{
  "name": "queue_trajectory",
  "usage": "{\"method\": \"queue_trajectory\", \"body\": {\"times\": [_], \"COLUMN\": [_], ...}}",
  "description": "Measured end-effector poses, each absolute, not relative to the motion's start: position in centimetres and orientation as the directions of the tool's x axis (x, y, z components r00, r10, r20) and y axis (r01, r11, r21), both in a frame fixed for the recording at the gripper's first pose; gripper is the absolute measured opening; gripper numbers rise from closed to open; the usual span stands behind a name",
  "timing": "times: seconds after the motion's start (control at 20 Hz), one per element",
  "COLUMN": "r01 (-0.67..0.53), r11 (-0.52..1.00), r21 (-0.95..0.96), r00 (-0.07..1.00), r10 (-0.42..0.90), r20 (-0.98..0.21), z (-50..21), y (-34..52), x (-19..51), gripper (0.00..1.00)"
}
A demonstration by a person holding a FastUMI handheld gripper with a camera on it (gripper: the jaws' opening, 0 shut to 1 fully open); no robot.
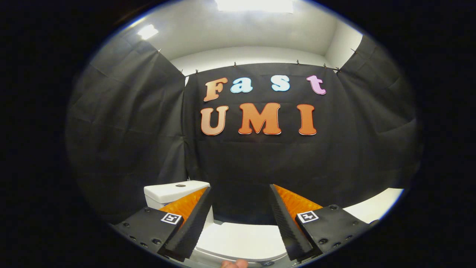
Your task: Open the toilet lid.
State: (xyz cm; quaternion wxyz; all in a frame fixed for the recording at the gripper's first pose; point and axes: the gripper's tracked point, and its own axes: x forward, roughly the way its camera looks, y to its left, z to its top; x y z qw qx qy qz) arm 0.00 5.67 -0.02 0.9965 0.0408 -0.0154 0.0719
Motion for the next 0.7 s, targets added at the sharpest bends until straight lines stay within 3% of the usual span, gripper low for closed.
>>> {"method": "queue_trajectory", "body": {"times": [0.4,0.7], "r01": [-0.173,-0.076], "r11": [0.873,0.819], "r21": [0.457,0.569], "r00": [0.983,0.990], "r10": [0.179,0.131], "r20": [0.029,-0.057], "z": [-7.3,-16.2], "y": [4.2,1.0], "x": [1.7,2.2], "gripper": [0.98,0.99]}}
